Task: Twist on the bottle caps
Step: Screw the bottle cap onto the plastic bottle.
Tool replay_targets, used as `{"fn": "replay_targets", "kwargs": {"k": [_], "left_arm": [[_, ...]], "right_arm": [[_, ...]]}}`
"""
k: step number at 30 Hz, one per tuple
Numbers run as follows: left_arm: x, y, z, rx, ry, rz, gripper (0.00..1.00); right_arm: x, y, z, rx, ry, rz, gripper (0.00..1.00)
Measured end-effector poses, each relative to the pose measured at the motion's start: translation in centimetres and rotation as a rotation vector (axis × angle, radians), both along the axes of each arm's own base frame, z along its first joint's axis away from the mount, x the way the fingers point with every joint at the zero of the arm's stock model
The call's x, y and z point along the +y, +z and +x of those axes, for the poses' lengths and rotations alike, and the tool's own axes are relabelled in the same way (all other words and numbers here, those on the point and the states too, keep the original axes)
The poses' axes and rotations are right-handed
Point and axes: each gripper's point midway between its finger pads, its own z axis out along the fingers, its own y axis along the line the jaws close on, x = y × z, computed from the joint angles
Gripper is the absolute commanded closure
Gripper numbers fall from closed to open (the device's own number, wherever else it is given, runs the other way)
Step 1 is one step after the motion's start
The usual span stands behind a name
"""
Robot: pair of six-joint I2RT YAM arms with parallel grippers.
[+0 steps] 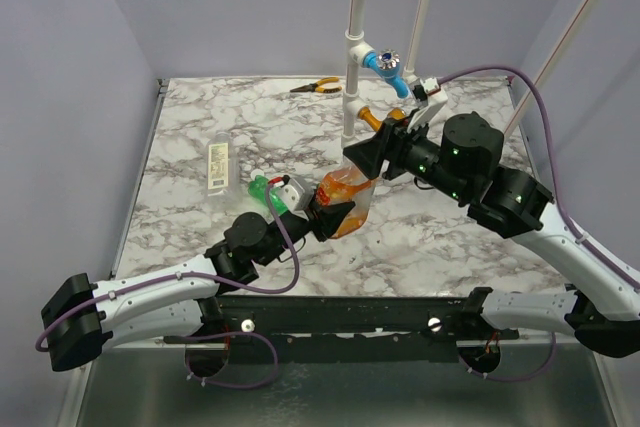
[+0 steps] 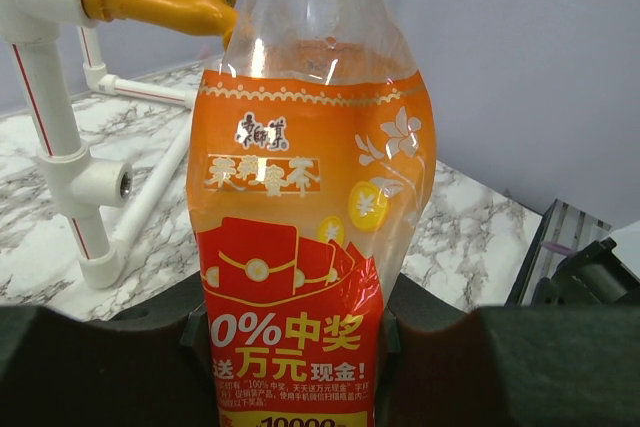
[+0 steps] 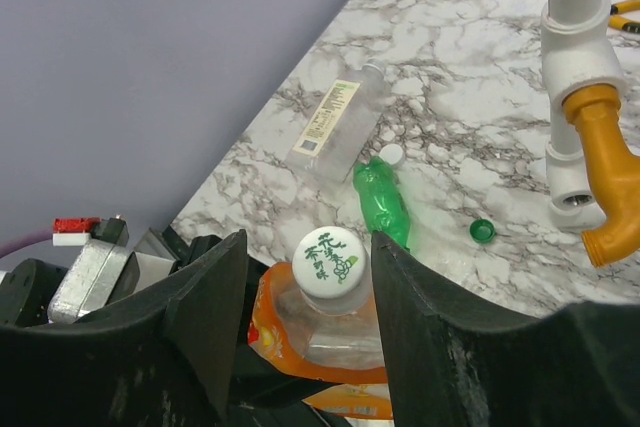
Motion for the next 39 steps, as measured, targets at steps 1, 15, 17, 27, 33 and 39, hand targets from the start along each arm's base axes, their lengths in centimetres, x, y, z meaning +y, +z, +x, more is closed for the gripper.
{"fn": "replay_targets", "kwargs": {"k": [1,15,17,27,33,39], "left_arm": [[0.0,0.0,0.0,0.001,0.000,0.002,1.00],[0.0,-0.3,0.0,0.007,-0.001,0.009,1.00],[0.0,-0.4,0.0,0.009,-0.001,0.013,1.00],[0.0,-0.6,0.0,0.012,-0.001,0.019,1.00],[0.0,-0.7,0.0,0.015,-0.001,0.023,1.00],[0.0,-0.7,0.0,0.016,-0.001,0.025,1.00]], "right_arm": [[0.0,0.0,0.0,0.000,0.000,0.000,0.46],[-0.1,-1.0,0.1,0.019,-0.007,-0.032,0.52],[-0.1,-1.1,0.1,0.022,-0.007,-0.037,0.53],[-0.2,-1.6,0.1,0.032,-0.011,-0.052,0.54],[-0.3,-2.0,0.2,0.037,-0.019,-0.064,0.64],[-0.5,-2.1,0.4,0.032,-0.030,-0.072,0.79]]}}
